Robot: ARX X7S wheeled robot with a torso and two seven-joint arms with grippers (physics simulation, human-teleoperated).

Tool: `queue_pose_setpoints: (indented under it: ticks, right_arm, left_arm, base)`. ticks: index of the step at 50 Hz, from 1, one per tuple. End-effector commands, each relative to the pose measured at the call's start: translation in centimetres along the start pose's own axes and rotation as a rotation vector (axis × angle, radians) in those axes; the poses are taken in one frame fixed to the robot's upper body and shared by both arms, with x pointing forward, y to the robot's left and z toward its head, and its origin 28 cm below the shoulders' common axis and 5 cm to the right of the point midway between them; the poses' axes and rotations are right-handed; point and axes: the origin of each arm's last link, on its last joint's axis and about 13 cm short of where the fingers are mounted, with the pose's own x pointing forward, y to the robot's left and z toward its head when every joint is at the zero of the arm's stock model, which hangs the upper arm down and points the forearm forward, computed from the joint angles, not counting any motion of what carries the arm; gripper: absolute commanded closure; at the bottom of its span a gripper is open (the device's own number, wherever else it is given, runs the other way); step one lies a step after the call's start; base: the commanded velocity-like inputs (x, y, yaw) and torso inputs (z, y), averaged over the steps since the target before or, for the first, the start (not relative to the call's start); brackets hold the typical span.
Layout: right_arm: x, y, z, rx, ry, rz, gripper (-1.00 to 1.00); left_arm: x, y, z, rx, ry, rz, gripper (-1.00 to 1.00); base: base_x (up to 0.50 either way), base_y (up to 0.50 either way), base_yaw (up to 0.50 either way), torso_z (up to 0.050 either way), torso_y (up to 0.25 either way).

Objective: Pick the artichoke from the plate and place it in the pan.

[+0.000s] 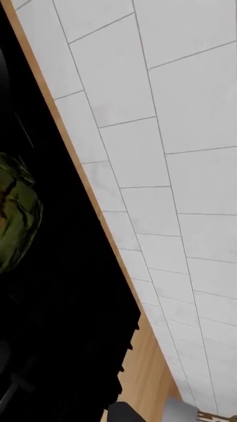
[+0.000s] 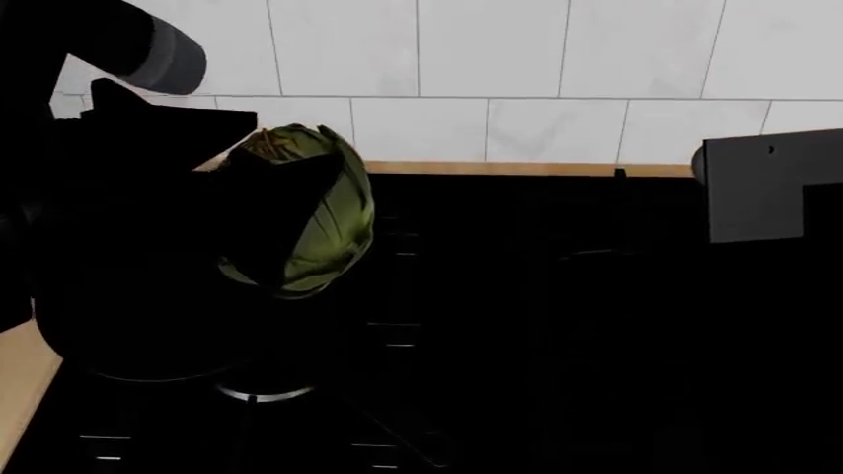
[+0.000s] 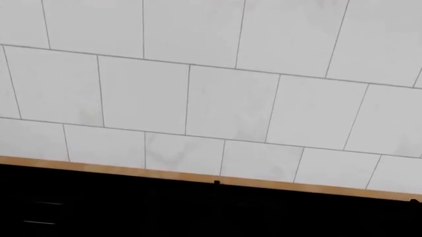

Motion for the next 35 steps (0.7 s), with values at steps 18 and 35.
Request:
queue_pose_setpoints:
  ticks: [18,35]
  right_arm:
    - [0.1,0.1,-0.3,0.006,0.005,0.003,-1.0]
    - [0.1,0.1,-0.4,0.005,0.009,0.002,-1.0]
  left_arm:
    - [-0.7,2.5,2.3,0.022,0.014,0.164,1.0]
    - [0.1,4.7,1.6,0.014,0.105,0.26,1.0]
  base:
    - [0.0,0.0,0.0,0.0,0.001]
    - [0.0,0.0,0.0,0.001,0.001]
